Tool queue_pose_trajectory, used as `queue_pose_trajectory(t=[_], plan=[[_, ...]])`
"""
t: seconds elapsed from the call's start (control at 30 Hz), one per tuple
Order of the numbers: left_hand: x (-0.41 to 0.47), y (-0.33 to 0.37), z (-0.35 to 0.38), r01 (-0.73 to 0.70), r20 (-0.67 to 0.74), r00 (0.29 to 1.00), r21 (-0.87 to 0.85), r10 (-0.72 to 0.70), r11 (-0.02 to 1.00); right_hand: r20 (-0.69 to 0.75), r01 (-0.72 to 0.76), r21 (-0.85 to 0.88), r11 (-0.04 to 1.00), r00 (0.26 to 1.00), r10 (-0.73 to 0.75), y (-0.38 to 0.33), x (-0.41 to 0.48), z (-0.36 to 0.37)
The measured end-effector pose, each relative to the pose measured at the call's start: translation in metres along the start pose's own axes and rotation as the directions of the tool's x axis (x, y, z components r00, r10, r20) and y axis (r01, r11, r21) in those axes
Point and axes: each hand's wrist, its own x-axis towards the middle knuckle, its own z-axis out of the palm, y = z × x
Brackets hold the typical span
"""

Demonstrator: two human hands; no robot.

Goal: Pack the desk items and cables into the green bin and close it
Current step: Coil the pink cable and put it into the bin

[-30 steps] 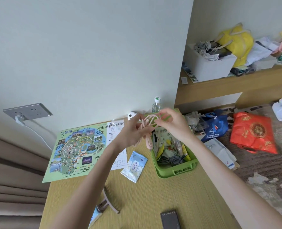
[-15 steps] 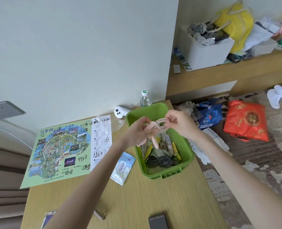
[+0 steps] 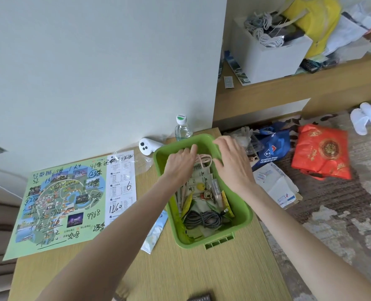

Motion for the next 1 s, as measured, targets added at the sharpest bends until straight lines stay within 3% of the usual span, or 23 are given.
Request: queue_pose_trajectory(t=[0.1, 0.2, 0.4, 0.5, 0.63, 0.73, 0.83, 0.93, 1.0], plan=[[0.0, 0.004, 0.018, -0.037, 0.044, 0.998, 0.023, 0.036, 0.999, -0.009, -0.137, 0.135, 0.981, 0.99, 0.14, 0.002, -0.017, 0.003], [-0.002, 0.003, 0.029, -0.093, 0.167, 0.982, -0.003, 0.092, 0.996, 0.036, -0.16, 0.211, 0.964, 0.987, 0.156, 0.005, -0.031, 0.007], [-0.004, -0.001, 0.032, -0.225, 0.266, 0.944, 0.098, 0.193, 0.969, 0.083, -0.195, 0.177, 0.965, 0.98, 0.183, 0.003, -0.032, 0.007], [-0.009, -0.004, 0.021, -0.209, 0.209, 0.959, 0.071, 0.19, 0.975, 0.094, -0.179, 0.134, 0.975, 0.982, 0.167, 0.005, -0.031, 0.01], [-0.022, -0.008, -0.014, -0.168, -0.004, 0.986, -0.102, 0.168, 0.98, 0.082, -0.15, 0.065, 0.987, 0.986, 0.144, 0.004, -0.03, 0.007], [-0.048, -0.02, -0.042, -0.123, -0.2, 0.977, -0.261, 0.071, 0.958, 0.058, -0.124, 0.014, 0.992, 0.991, 0.123, -0.003, -0.035, 0.004], [-0.088, -0.039, -0.052, 0.012, -0.333, 0.926, -0.45, -0.18, 0.893, 0.026, -0.085, -0.046, 0.995, 0.996, 0.086, -0.018, -0.05, -0.001], [-0.13, -0.057, -0.037, 0.177, -0.304, 0.846, -0.615, -0.437, 0.768, -0.015, -0.06, -0.022, 0.998, 0.998, 0.059, -0.037, -0.074, -0.008], [-0.153, -0.065, -0.013, 0.326, -0.191, 0.828, -0.602, -0.528, 0.729, -0.044, -0.021, 0.073, 0.997, 0.999, 0.025, -0.052, -0.091, -0.011]])
